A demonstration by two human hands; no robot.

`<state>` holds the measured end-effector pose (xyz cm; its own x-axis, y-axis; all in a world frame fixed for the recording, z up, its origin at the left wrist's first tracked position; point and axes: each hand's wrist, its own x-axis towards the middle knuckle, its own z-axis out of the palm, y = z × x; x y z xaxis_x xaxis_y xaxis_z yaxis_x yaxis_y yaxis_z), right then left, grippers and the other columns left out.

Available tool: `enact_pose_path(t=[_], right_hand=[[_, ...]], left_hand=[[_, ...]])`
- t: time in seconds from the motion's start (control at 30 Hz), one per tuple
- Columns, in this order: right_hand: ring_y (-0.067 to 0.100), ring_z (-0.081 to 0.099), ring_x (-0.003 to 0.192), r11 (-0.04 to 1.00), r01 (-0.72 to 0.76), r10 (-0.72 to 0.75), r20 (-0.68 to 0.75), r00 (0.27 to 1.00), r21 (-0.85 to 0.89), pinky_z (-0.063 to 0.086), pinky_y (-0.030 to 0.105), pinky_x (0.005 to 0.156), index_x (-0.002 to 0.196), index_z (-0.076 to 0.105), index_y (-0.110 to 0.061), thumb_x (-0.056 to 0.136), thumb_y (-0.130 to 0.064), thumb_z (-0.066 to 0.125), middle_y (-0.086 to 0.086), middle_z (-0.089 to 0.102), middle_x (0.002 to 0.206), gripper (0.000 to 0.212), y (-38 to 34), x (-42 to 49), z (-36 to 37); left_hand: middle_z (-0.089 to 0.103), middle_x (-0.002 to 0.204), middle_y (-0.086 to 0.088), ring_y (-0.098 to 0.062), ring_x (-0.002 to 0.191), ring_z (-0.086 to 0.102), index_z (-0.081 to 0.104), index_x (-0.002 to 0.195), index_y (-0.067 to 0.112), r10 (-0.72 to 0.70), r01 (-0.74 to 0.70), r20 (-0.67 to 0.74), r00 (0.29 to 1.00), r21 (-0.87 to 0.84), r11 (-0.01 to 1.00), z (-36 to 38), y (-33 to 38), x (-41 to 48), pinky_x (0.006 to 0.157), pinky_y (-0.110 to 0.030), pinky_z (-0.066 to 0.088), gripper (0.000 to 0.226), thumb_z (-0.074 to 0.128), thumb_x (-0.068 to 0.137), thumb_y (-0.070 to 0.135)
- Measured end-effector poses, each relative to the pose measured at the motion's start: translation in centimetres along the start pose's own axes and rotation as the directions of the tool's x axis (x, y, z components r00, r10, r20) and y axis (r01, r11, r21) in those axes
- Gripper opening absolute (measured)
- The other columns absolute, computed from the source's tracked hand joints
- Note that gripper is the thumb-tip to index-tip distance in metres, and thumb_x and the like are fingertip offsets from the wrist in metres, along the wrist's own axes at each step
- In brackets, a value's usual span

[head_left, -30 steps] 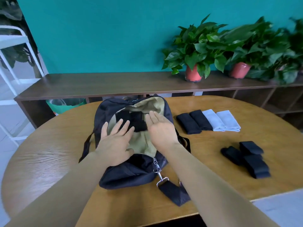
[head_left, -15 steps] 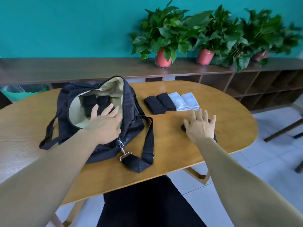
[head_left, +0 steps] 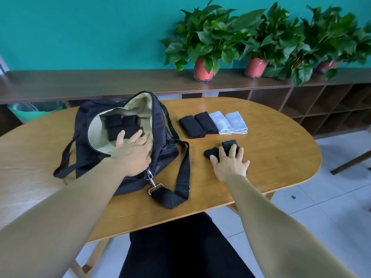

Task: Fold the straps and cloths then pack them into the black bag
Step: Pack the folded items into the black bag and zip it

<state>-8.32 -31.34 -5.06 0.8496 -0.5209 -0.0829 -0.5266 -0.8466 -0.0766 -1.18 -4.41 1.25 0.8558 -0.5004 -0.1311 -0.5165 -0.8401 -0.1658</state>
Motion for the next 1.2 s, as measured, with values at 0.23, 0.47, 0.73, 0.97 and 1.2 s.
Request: enact_pose_path(t=[0.23,0.47,0.73,0.97,1.2], right_hand=[[0.040,-0.009,0.143,0.996,0.080,-0.080,-0.021,0.997,-0.028,0.011,0.062,0.111,0.152,0.007,-0.025,0.098,-0.055,0.011,0.016,-0.006,0.158,0.062,-6.8,-2.4,1.2],[0.037,-0.011,0.144,0.996,0.087,-0.086,-0.016,0.996,0.035,0.003,0.064,0.110,0.152,-0.001,-0.021,0.098,-0.052,0.012,0.015,-0.009,0.158,0.063,-9.0,-2.9,0.7],[0.026,0.019,0.144,0.873,0.481,-0.483,-0.300,0.822,-0.088,0.015,0.043,0.117,0.144,0.036,-0.012,0.085,-0.030,0.018,0.011,0.031,0.152,0.065,-2.2,-5.9,1.4],[0.025,0.044,0.132,0.866,0.492,-0.496,-0.299,0.816,-0.093,0.040,0.037,0.103,0.133,0.052,-0.007,0.084,-0.006,0.058,0.012,0.051,0.139,0.049,-1.5,-5.6,1.8],[0.023,0.070,0.090,0.860,0.497,-0.498,-0.401,0.769,-0.115,0.056,0.028,0.056,0.090,0.072,-0.008,0.054,0.000,0.084,0.008,0.073,0.093,0.038,-1.5,-6.5,1.4]], left_hand=[[-0.003,0.162,0.003,-0.014,0.148,-0.008,0.006,0.153,0.023,-0.020,0.019,-0.026,0.999,-0.032,0.999,0.3,-1.5,-1.0,0.115,-0.057,-0.005,0.057,0.024,0.100,0.031],[-0.005,0.161,0.003,-0.015,0.147,-0.010,0.004,0.154,0.024,-0.070,0.070,-0.022,0.997,-0.031,0.997,0.3,-3.9,-2.3,0.115,-0.054,-0.007,0.056,0.017,0.103,0.041],[-0.004,0.161,0.003,-0.015,0.148,-0.009,0.004,0.154,0.024,-0.081,0.080,-0.025,0.996,-0.026,0.996,0.2,-3.8,-2.0,0.115,-0.054,-0.006,0.056,0.016,0.102,0.044],[-0.003,0.161,0.003,-0.015,0.148,-0.008,0.005,0.154,0.024,-0.089,0.089,-0.029,0.996,-0.019,0.996,0.2,-3.1,-2.5,0.115,-0.054,-0.006,0.057,0.017,0.102,0.045],[-0.003,0.162,0.004,-0.015,0.148,-0.008,0.005,0.154,0.025,-0.108,0.106,-0.045,0.993,-0.031,0.994,0.1,-3.9,-3.6,0.115,-0.054,-0.004,0.056,0.018,0.102,0.045]])
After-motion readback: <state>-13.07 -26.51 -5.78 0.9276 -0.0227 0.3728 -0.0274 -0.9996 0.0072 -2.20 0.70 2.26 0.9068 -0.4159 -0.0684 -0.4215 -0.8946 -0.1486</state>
